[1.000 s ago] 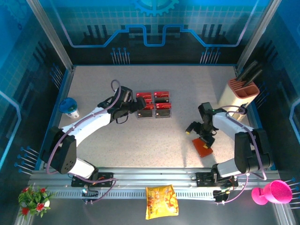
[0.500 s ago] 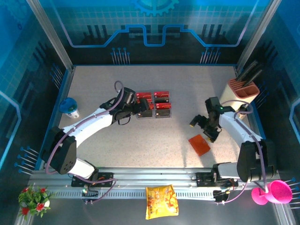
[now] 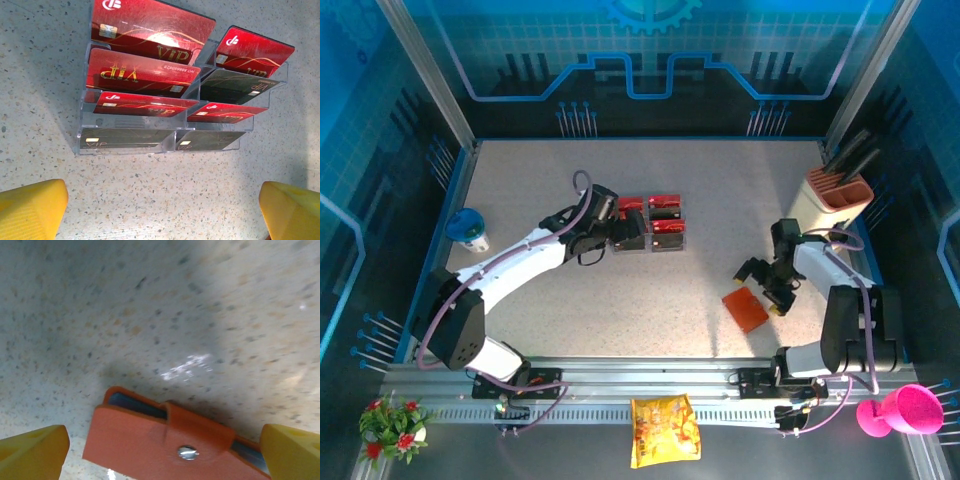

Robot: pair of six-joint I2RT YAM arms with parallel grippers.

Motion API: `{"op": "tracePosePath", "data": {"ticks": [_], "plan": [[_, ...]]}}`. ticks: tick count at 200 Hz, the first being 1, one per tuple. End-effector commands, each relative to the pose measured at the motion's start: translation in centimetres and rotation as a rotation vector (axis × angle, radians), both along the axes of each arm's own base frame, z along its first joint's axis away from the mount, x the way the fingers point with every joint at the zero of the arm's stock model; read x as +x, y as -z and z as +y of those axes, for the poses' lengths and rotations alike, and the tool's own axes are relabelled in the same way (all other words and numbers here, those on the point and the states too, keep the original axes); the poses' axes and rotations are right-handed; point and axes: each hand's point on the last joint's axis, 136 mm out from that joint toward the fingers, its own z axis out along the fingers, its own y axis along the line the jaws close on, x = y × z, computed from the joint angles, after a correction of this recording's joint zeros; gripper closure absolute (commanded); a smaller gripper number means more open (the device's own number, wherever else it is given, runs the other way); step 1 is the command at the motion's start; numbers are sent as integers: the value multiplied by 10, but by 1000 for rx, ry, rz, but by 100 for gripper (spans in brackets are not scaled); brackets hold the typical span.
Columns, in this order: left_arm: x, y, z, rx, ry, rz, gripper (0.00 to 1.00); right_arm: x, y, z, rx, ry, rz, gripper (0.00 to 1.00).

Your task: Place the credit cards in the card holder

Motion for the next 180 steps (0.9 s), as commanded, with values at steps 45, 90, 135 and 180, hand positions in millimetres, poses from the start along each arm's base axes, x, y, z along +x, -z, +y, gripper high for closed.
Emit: {"op": "tracePosePath", "data": {"ticks": [45,90,135,180], "plan": [[1,-3,-7,39,28,12,1,6,-16,78,219,-134,-86,5],[1,-1,-9,38,34,20,1,-11,-17,57,111,-164,-65,6],[2,-2,-13,39,41,23,1,-28,-9,40,85,-148,-38,11],[2,-1,-15,38,46,25,1,-32,-3,47,167,-131,-53,30]]}}
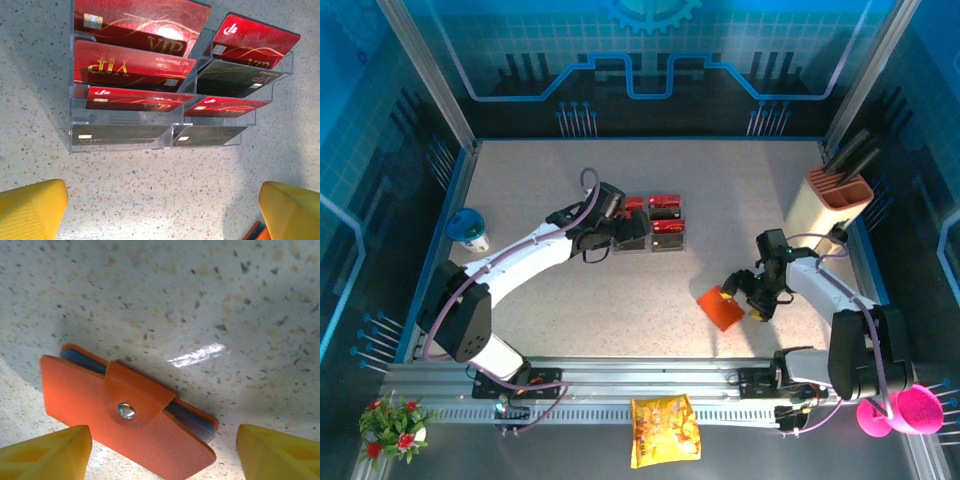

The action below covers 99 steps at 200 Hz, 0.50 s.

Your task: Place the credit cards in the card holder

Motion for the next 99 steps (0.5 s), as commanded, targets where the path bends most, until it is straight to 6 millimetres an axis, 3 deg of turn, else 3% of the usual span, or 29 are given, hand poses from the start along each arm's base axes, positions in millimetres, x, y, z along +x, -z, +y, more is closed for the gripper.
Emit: {"op": "tracePosePath", "data": {"ticks": [1,99], "plan": [[0,-4,-6,13,27,-5,1,-5,0,5,53,1,-1,30],[-1,-7,-6,20,31,-10,1,-1,6,14,134,9,-29,65]]}}
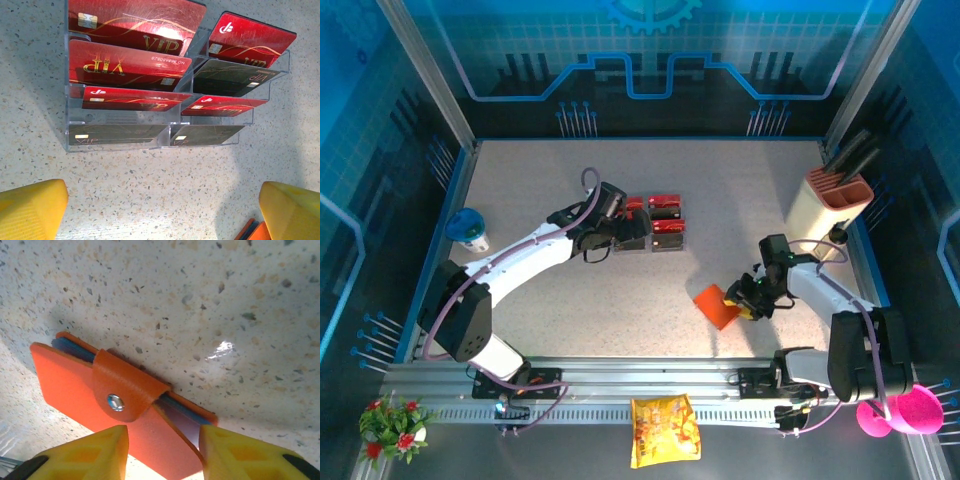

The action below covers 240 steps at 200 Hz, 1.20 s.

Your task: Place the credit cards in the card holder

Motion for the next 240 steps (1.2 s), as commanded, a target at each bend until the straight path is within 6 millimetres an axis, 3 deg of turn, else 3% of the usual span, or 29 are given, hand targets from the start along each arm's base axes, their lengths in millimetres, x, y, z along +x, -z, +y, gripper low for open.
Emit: {"op": "tracePosePath", "data": {"ticks": [1,25,40,70,111,143,175,213,237,240], "plan": [[0,-7,-4,19,26,-10,1,0,2,4,43,10,-6,66],[-2,-9,-4,16,30,-9,1,2,6,7,65,10,-18,83],[-4,-10,-4,10,30,-9,1,5,8,11,90,4,-35,100],[-7,-16,-4,-22,22,-13,1,21,-7,25,186,-13,-124,100],[-13,-43,9,-85,-38,-51,1,57,-81,59,400,-16,-326,100],[-6,-71,9,-342,-111,-68,1,89,-144,83,505,8,-462,100],[4,-97,4,-520,-144,-102,1,124,-194,101,596,61,-575,100],[16,-113,-9,-649,-164,-109,1,154,-238,119,687,129,-668,100],[25,-121,-13,-712,-180,-131,1,164,-246,131,720,160,-679,100],[26,-121,-14,-716,-183,-135,1,167,-258,133,735,160,-701,100]]}}
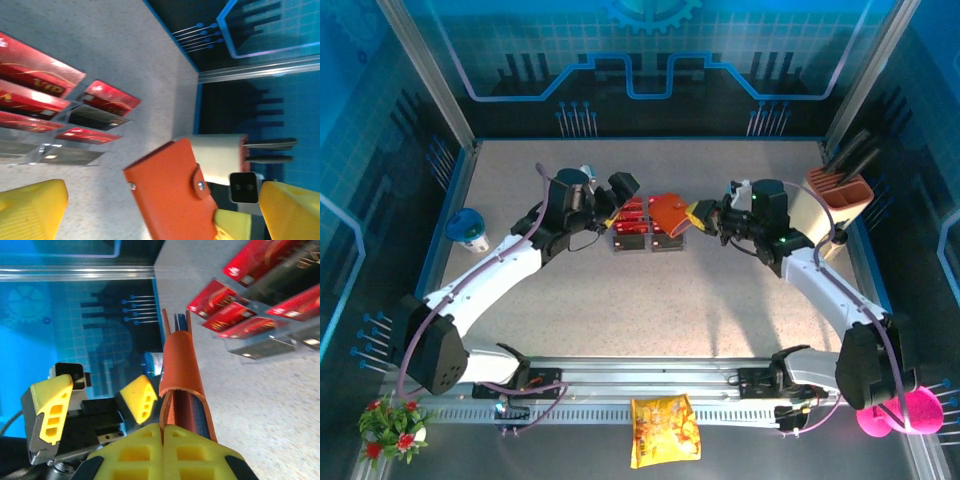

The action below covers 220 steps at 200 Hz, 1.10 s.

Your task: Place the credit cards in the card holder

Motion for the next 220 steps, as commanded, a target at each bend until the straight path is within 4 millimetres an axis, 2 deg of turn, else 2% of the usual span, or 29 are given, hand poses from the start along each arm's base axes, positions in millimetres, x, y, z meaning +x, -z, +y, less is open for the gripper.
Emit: {"op": "tracePosePath", "data": {"ticks": [1,48,119,217,220], "plan": [[9,-10,-11,-113,-6,-17,1,19,-46,13,111,48,-77,100],[22,-13,-14,-143,-29,-40,10,27,-60,28,174,76,-90,100],[36,-4,-21,-184,-44,-36,23,29,-64,46,227,70,-72,100],[42,-1,-22,-224,-57,-66,75,23,-44,58,225,51,-26,100],[42,-1,-22,-222,-56,-67,77,23,-43,57,221,51,-22,97]]}}
